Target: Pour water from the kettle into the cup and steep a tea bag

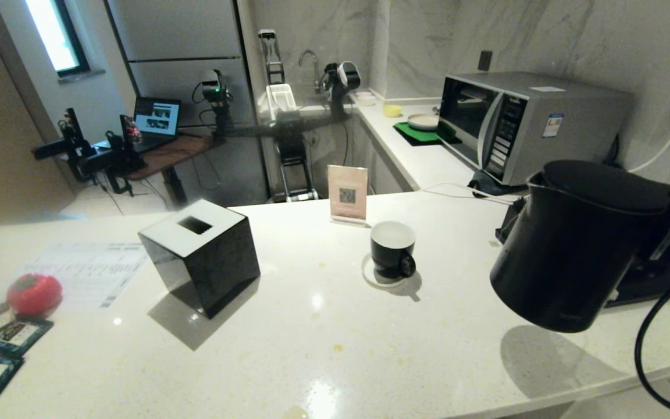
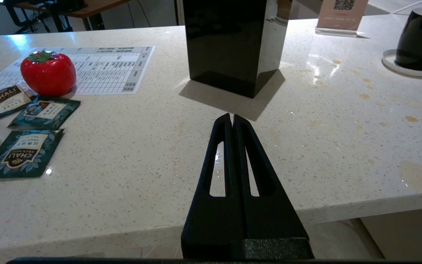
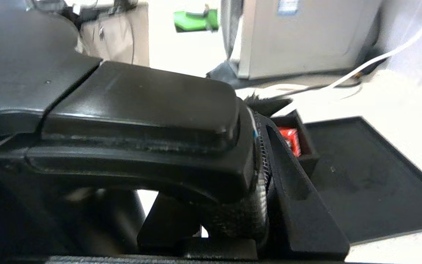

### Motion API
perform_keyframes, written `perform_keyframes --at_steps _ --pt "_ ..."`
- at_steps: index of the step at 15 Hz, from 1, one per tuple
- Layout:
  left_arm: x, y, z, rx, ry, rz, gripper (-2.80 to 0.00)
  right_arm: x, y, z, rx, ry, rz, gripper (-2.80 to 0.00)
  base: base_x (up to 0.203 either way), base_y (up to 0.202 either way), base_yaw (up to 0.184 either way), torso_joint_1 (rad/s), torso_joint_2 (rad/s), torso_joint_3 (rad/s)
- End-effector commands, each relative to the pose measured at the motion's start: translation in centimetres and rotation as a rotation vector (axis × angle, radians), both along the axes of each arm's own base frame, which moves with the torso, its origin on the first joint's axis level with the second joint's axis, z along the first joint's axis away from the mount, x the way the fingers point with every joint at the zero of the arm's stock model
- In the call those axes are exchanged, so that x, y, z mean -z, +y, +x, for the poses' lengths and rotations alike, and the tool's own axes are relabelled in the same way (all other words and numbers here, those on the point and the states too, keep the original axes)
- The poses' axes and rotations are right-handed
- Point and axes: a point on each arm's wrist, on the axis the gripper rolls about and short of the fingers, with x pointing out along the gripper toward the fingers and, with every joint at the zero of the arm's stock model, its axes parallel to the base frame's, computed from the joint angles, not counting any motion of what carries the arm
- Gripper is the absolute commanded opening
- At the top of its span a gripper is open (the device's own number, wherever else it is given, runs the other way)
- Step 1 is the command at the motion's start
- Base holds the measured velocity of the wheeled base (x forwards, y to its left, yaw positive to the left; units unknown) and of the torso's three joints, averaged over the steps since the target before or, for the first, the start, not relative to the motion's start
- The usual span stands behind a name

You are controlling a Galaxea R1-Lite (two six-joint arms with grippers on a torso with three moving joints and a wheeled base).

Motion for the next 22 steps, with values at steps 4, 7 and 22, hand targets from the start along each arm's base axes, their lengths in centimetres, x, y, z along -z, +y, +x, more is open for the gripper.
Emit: perform_keyframes --at_steps 4,7,22 --pt "0.0 0.0 0.0 -0.001 0.001 -0.001 -2.80 -0.8 0.0 0.4 -0.003 -0.018 -0.006 -2.80 0.000 0.000 0.000 0.000 0.00 0.000" --pt "0.0 0.0 0.0 -0.001 0.001 -0.001 -2.80 -1.1 0.0 0.7 -0.001 -0.020 -0.011 -2.80 0.000 0.000 0.000 0.000 0.00 0.000" --pt "0.0 0.0 0.0 -0.001 0.001 -0.001 -2.80 -2.6 0.2 4.3 -0.012 0.016 -0.080 -2.80 0.000 0.000 0.000 0.000 0.00 0.000"
